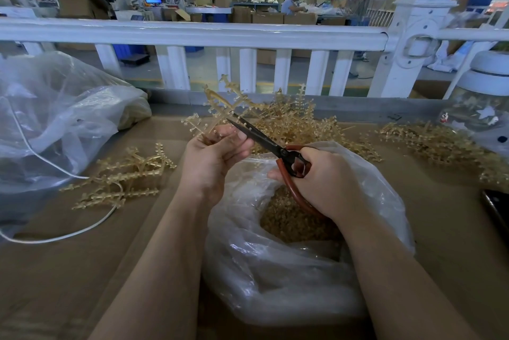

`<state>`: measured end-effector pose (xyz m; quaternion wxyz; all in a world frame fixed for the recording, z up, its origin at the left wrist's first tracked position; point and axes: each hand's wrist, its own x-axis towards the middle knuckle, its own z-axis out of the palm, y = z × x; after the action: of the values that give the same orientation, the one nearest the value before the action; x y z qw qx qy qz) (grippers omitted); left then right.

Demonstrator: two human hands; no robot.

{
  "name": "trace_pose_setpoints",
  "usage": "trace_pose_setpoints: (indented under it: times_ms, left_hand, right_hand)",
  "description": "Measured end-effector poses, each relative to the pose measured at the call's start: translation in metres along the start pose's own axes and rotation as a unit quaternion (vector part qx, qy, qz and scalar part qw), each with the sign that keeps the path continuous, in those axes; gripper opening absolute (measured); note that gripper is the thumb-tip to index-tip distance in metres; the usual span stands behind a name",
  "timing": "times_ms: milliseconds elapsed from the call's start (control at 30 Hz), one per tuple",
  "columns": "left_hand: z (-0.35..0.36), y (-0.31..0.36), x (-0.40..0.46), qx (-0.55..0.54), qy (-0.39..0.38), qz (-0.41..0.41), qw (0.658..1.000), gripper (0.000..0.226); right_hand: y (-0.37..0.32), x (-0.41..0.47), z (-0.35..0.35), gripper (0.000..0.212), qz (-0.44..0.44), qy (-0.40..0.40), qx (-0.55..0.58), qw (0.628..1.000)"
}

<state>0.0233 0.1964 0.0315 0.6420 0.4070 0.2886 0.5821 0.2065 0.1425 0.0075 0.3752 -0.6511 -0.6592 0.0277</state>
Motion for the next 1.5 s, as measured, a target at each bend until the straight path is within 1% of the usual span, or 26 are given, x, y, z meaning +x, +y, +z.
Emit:
trace_pose_setpoints:
  times_ms: [133,233,267,333,433,600,767,833,933,1000,1067,1167,1367,1500]
  left_hand:
    - [0.0007,0.0007,0.0,-0.008,0.004,0.001,1.0,0.008]
    - [0.0021,0.0019,-0.0005,-0.014,0.006,0.001,1.0,0.024]
    - [0.0022,0.002,-0.0004,-0.013,0.006,0.001,1.0,0.025]
    - [0.0023,0.0016,-0.0006,-0.007,0.002,0.002,1.0,0.024]
    - [0.0021,0.0,-0.0003,0.014,-0.005,0.008,1.0,0.019]
    - [0.0038,-0.0046,-0.0006,0.051,-0.039,0.01,0.998,0.018]
    - [0.0046,-0.0061,-0.0022,0.056,-0.059,-0.001,0.997,0.016]
    - [0.0051,-0.0053,-0.0029,0.055,-0.062,-0.002,0.997,0.016]
    - [0.0053,-0.0033,-0.0034,0.049,-0.064,-0.004,0.997,0.013]
    - [0.0054,-0.0026,-0.0031,0.045,-0.057,-0.008,0.997,0.01]
    - [0.0055,-0.0033,-0.002,0.044,-0.048,-0.012,0.998,0.003]
    - [0.0054,-0.004,-0.0009,0.048,-0.031,-0.014,0.998,0.011]
    - [0.0064,-0.0042,-0.0016,0.076,-0.028,-0.024,0.996,0.015]
    - [0.0097,-0.0061,-0.0044,0.105,-0.04,-0.03,0.993,0.02]
  right_hand:
    - [-0.0012,0.0004,-0.0013,0.08,0.01,-0.013,0.012,1.0]
    - [-0.002,-0.0001,-0.0016,0.08,0.01,-0.017,0.011,1.0]
    - [-0.0021,-0.0004,-0.0019,0.079,0.01,-0.018,0.013,1.0]
    - [-0.0017,-0.0004,-0.0025,0.076,0.013,-0.023,0.019,0.999]
    - [0.0002,-0.0002,-0.0028,0.066,0.021,-0.028,0.008,0.999]
    - [-0.0002,-0.001,-0.0034,0.055,0.015,-0.005,-0.021,1.0]
    - [-0.002,-0.0013,-0.0037,0.051,0.017,-0.011,-0.018,1.0]
    - [-0.0023,-0.0009,-0.0034,0.055,0.018,-0.014,-0.008,1.0]
    - [-0.0011,-0.0001,-0.0019,0.072,0.025,-0.014,0.008,1.0]
    - [-0.0004,0.0006,-0.0018,0.076,0.028,-0.019,0.006,0.999]
    - [0.001,0.0013,-0.002,0.07,0.03,-0.028,-0.003,0.999]
    - [0.0033,0.0015,-0.0021,0.058,0.039,-0.04,-0.005,0.998]
    - [0.0011,0.0007,-0.0013,0.055,0.048,-0.056,-0.009,0.997]
    - [-0.0019,0.0001,-0.0027,0.046,0.04,-0.044,-0.014,0.998]
